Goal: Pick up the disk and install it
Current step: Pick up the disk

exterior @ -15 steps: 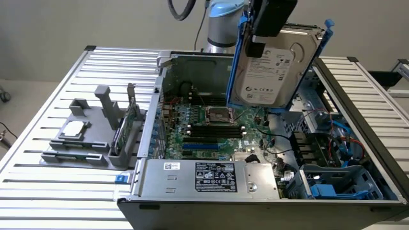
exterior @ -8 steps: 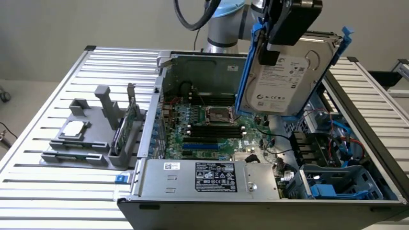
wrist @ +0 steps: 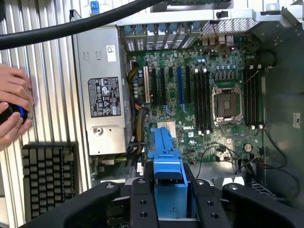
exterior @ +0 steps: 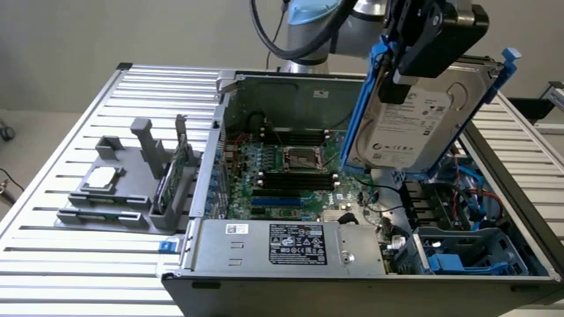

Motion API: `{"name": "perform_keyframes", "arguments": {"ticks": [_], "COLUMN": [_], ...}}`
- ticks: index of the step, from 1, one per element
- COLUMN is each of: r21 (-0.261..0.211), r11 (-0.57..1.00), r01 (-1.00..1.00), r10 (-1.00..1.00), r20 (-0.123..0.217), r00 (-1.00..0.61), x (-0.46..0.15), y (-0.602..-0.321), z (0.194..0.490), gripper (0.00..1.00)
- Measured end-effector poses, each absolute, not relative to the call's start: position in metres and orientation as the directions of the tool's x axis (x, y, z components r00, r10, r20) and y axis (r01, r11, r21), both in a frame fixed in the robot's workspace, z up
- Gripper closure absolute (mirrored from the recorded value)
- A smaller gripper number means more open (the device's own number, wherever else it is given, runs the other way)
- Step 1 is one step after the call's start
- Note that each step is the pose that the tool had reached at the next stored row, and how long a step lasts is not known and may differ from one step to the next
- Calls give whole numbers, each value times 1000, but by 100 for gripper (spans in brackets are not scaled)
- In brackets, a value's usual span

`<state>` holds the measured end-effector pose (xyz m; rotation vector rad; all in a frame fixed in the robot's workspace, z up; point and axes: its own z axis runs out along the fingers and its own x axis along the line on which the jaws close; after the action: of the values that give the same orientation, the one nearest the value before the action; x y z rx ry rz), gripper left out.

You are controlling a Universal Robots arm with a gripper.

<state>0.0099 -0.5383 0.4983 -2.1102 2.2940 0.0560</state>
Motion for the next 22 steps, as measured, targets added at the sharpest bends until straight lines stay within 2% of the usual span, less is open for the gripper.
{"name": "perform_keyframes", "arguments": {"ticks": [14, 22], "r21": [10, 10], "r11": [83, 83], "r01": [-996, -996], "r10": [-996, -995], "r20": [-42, -52], "r00": [-83, -83], "x": [32, 51], "y": [-581, -591], "z": [498, 493], "gripper": [67, 67]}}
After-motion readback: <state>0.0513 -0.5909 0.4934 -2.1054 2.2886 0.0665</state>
